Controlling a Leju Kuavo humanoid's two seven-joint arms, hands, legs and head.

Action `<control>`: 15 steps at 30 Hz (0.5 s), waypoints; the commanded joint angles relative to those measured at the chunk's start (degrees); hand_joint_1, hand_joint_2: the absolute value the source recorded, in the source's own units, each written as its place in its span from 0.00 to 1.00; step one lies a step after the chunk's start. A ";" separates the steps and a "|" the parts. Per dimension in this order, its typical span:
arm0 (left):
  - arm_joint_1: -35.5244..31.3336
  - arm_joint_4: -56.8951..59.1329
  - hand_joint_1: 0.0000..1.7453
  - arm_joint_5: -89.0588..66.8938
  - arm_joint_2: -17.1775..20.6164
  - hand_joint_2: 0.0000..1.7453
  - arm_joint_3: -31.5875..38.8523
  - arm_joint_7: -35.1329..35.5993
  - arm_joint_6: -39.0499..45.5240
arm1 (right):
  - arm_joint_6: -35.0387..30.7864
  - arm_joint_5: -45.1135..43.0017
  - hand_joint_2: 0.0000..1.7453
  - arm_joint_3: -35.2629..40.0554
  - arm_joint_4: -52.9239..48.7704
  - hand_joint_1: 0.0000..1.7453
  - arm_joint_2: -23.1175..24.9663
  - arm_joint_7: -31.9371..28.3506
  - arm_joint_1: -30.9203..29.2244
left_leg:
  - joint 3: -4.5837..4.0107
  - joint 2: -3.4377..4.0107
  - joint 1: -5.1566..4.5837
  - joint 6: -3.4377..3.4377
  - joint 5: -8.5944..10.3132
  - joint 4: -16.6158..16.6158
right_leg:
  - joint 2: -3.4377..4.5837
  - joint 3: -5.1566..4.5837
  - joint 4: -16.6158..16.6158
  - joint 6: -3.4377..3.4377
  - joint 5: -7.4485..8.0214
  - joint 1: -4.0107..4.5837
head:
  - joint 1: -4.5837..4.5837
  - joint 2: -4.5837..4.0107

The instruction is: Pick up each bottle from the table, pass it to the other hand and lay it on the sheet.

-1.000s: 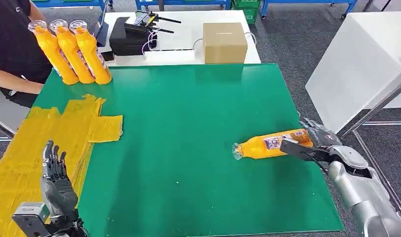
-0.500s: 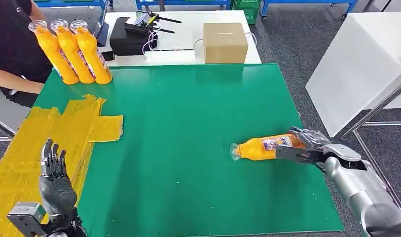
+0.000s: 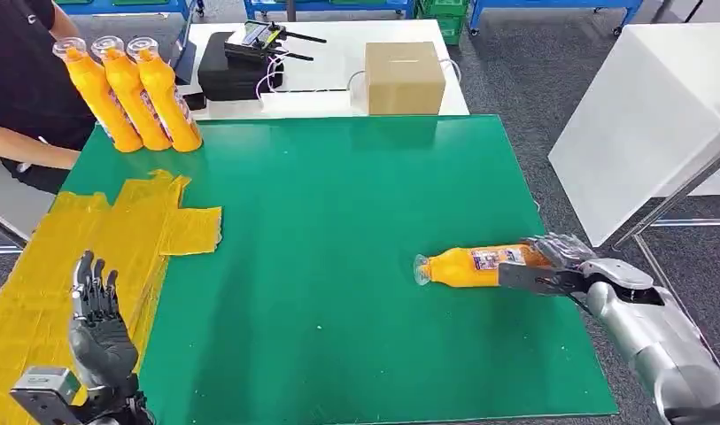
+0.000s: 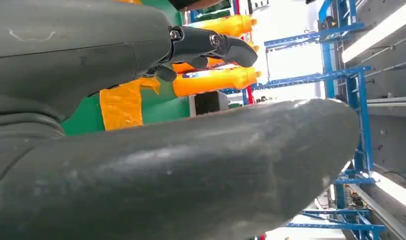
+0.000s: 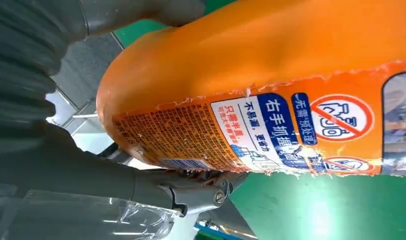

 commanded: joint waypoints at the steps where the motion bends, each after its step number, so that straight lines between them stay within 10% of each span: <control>1: 1.36 0.35 0.00 -0.40 -0.24 0.00 -0.62 0.17 -1.30 | -0.60 -3.37 1.00 3.40 -6.55 1.00 -1.64 1.55 7.64 | 0.10 -0.18 0.10 -0.07 0.02 -0.12 | -0.20 0.19 -0.21 0.01 0.02 0.10 | 0.02 0.00; 8: 4.01 -1.41 0.00 2.66 -2.87 0.00 -3.00 3.84 -4.82 | -6.26 -18.94 1.00 -9.18 -25.92 1.00 6.64 -2.05 21.00 | 0.18 0.00 0.16 -0.09 -0.04 -0.15 | 0.00 0.29 -0.26 -0.03 0.05 0.16 | 0.02 0.00; 9: 4.42 -1.28 0.00 3.82 -3.32 1.00 -3.18 4.25 -5.56 | -5.93 -21.63 1.00 -10.73 -29.60 1.00 8.62 -2.36 22.97 | 0.18 0.08 0.12 -0.07 -0.06 -0.13 | 0.08 0.25 -0.18 -0.03 0.03 0.11 | 0.02 0.00; 15: 5.58 -1.37 0.00 4.51 -4.18 1.00 -3.57 4.38 -6.46 | -6.83 -24.66 1.00 -12.29 -37.66 1.00 12.32 -0.72 26.41 | -0.01 0.15 0.23 -0.16 -0.11 -0.09 | 0.14 0.00 -0.02 -0.07 -0.01 0.10 | 0.00 0.00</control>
